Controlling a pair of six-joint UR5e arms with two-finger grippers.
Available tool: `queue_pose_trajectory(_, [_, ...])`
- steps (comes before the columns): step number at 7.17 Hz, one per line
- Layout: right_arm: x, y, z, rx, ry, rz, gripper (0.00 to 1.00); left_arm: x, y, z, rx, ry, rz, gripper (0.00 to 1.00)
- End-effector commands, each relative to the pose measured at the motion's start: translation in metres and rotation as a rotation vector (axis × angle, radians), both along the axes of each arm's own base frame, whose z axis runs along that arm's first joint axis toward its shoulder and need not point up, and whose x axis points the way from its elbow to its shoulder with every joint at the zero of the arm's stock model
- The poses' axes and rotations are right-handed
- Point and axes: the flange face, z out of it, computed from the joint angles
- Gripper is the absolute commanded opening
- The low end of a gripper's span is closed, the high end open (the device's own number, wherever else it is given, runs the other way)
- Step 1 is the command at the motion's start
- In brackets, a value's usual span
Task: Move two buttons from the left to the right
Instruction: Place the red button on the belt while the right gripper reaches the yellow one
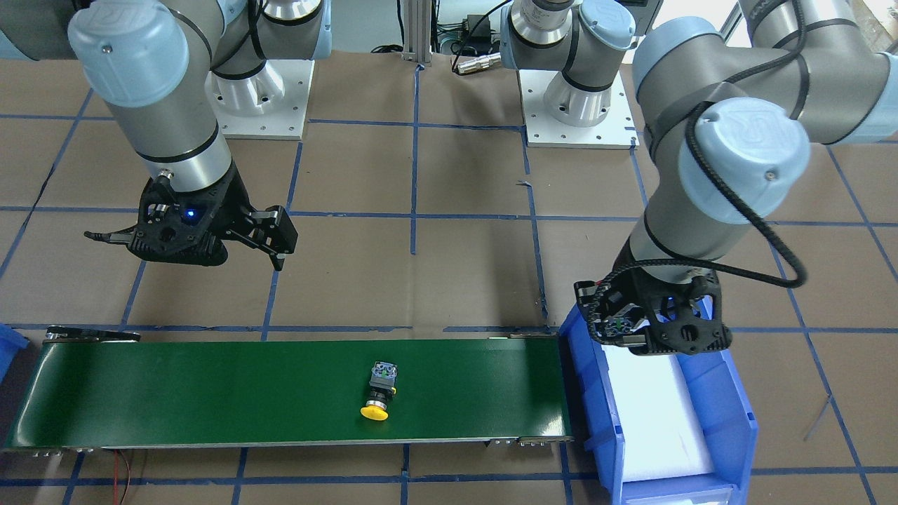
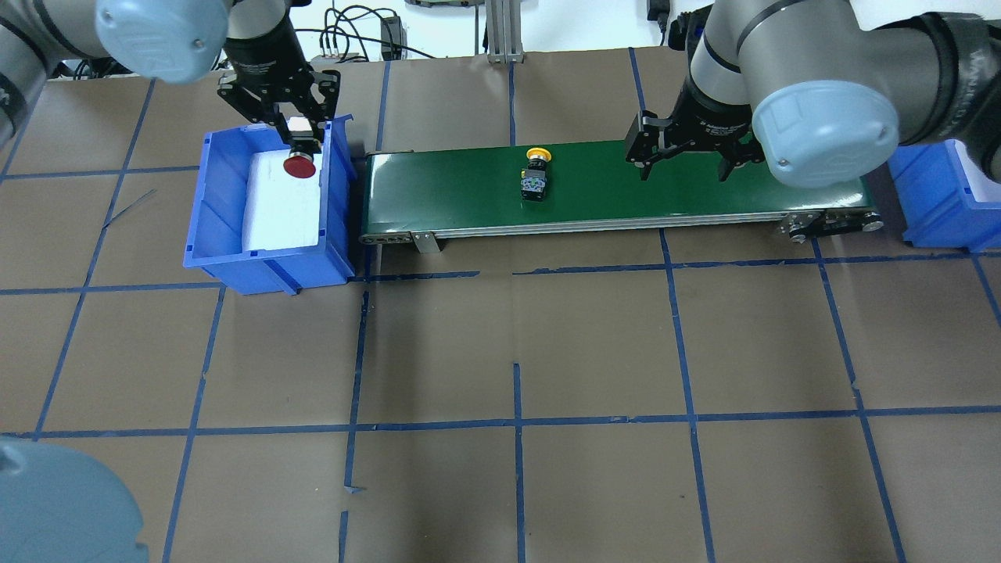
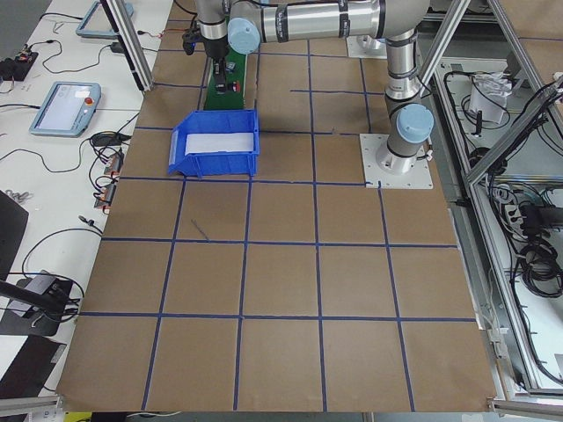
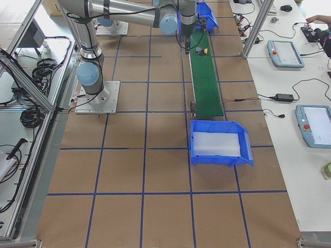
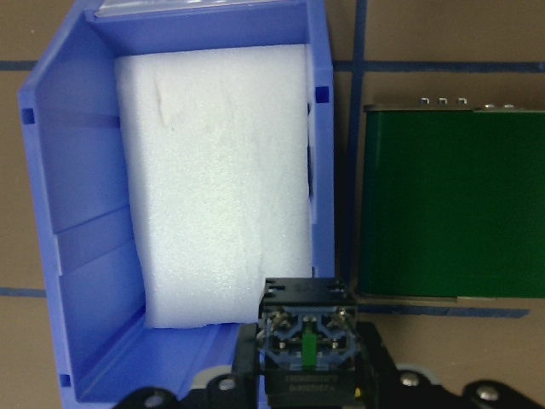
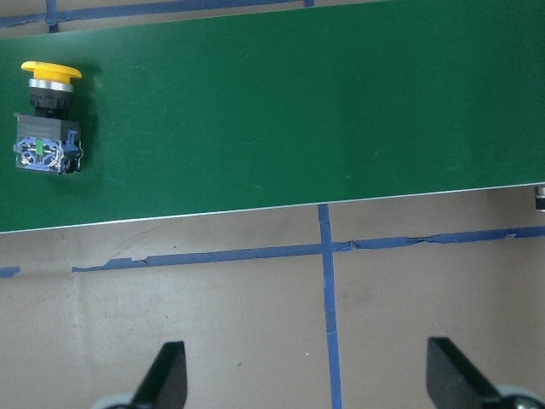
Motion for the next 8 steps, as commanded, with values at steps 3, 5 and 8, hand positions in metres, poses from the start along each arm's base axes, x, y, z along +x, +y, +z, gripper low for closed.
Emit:
queue_pose_trajectory(3, [0.047, -0.033, -0.026, 0.025, 0.011, -0.053, 0.99, -0.056, -0.048, -0.1, -0.062, 0.091, 0.01, 0.38])
queue_pose_trajectory(5, [0.075, -0.044, -0.057, -0.001, 0.022, -0.078, 0.98, -0.07, -0.052, -0.122, -0.057, 0.096, 0.013, 0.38])
queue_pose_trajectory(8, [0.1, -0.075, -0.078, -0.01, 0.021, -0.116, 0.98, -0.08, -0.053, -0.123, -0.084, 0.097, 0.012, 1.0])
